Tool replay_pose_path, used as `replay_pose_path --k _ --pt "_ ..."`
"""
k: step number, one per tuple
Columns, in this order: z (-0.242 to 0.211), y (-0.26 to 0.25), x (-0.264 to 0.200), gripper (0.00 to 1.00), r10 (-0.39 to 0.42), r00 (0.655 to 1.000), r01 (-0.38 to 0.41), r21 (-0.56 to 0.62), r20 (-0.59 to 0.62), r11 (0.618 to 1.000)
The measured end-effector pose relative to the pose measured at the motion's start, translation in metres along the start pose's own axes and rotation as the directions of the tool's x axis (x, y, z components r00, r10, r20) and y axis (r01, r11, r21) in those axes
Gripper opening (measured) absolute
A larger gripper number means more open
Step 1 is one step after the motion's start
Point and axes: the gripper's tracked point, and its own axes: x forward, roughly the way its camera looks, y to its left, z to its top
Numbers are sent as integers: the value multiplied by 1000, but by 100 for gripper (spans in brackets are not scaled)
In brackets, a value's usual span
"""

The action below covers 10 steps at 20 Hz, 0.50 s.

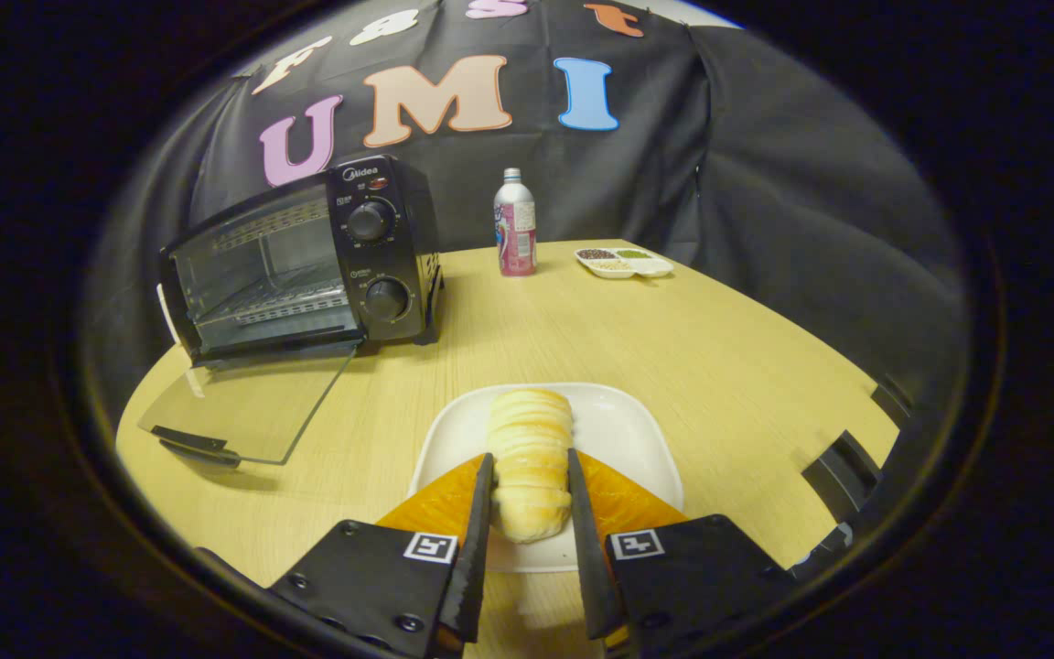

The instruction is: Open the toaster oven, put the food inside, and close the toaster oven door.

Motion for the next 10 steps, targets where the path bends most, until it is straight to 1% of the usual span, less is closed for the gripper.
replay_pose_path --k 3,6,8,10 --pt "0 -1 -3 46 -2 1000 2 29 3 1000" --pt "3 8 -15 46 32 999 -34 103 21 994" --pt "10 18 -30 46 55 996 -65 156 64 986" --pt "18 39 -46 46 107 989 -127 214 106 969"
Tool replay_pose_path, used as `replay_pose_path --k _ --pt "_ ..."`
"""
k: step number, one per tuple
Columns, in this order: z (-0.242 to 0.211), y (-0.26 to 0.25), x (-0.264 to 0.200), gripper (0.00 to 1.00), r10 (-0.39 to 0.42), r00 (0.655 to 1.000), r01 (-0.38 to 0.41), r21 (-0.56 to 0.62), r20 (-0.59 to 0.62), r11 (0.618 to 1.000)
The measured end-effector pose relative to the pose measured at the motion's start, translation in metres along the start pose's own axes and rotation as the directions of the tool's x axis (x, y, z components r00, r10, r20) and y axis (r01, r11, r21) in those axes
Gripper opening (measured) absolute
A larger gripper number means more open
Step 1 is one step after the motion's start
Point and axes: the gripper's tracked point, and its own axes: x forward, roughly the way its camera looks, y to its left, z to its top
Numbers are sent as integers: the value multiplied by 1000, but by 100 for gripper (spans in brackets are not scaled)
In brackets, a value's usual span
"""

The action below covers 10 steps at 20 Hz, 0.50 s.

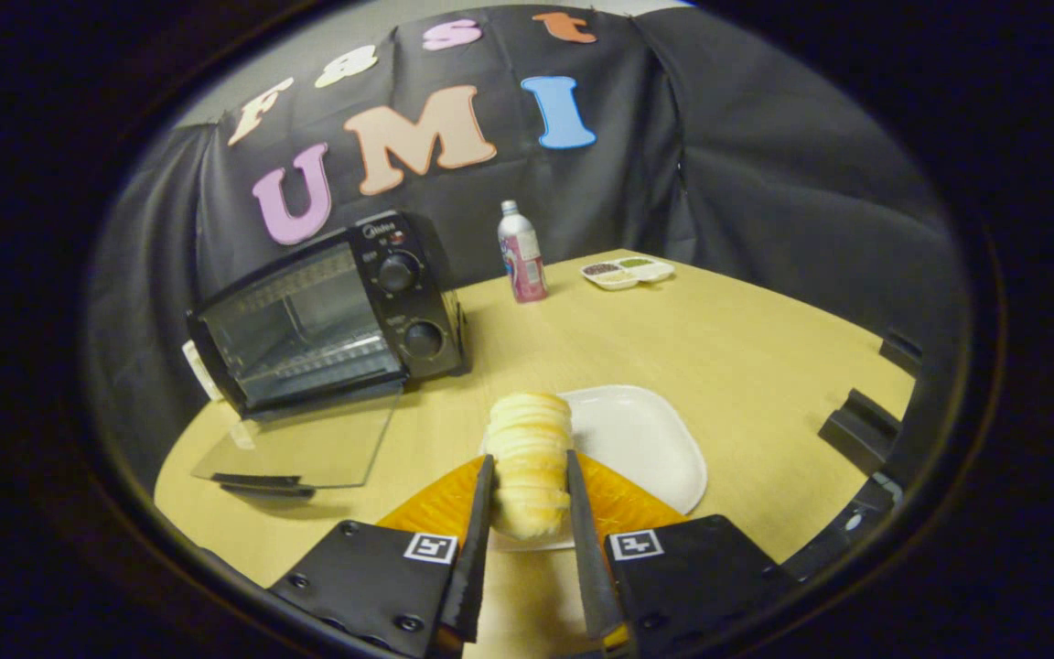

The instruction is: Open the toaster oven, put the food inside, and close the toaster oven door.

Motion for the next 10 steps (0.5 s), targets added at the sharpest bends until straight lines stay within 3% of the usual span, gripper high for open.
replay_pose_path --k 6,10 --pt "12 86 -31 46 207 977 -213 119 61 970" --pt "3 129 -21 46 273 962 -273 151 19 950"
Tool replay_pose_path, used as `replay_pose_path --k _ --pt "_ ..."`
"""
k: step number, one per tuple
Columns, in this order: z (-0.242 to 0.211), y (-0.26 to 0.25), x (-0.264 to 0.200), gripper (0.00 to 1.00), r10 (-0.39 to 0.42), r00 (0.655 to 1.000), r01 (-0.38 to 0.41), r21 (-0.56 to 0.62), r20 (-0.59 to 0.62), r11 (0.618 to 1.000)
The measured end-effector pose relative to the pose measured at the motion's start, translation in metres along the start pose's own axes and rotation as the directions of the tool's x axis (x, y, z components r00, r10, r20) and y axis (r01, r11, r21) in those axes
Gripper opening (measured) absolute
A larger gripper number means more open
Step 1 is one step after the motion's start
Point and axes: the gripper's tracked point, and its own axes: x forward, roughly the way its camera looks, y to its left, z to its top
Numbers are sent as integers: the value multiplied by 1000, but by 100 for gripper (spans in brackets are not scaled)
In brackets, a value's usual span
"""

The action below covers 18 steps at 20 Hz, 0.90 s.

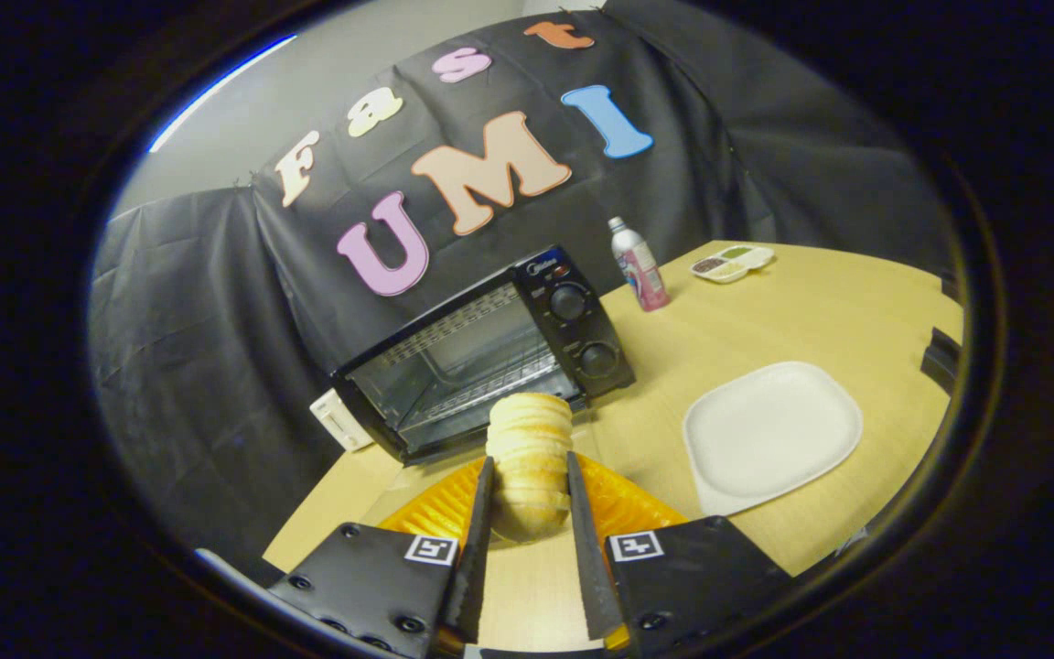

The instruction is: Open the toaster oven, put the food inside, and close the toaster oven door.

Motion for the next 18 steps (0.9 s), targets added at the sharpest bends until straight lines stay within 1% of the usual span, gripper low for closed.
replay_pose_path --k 6,11,14,17,18 --pt "-11 38 42 46 11 999 -9 60 -33 998" --pt "-8 68 84 46 14 999 -11 67 -48 998" --pt "1 73 109 46 -21 999 23 61 -33 998" --pt "3 82 136 46 -35 999 37 79 -33 996" --pt "7 83 138 46 -43 999 46 83 -31 995"
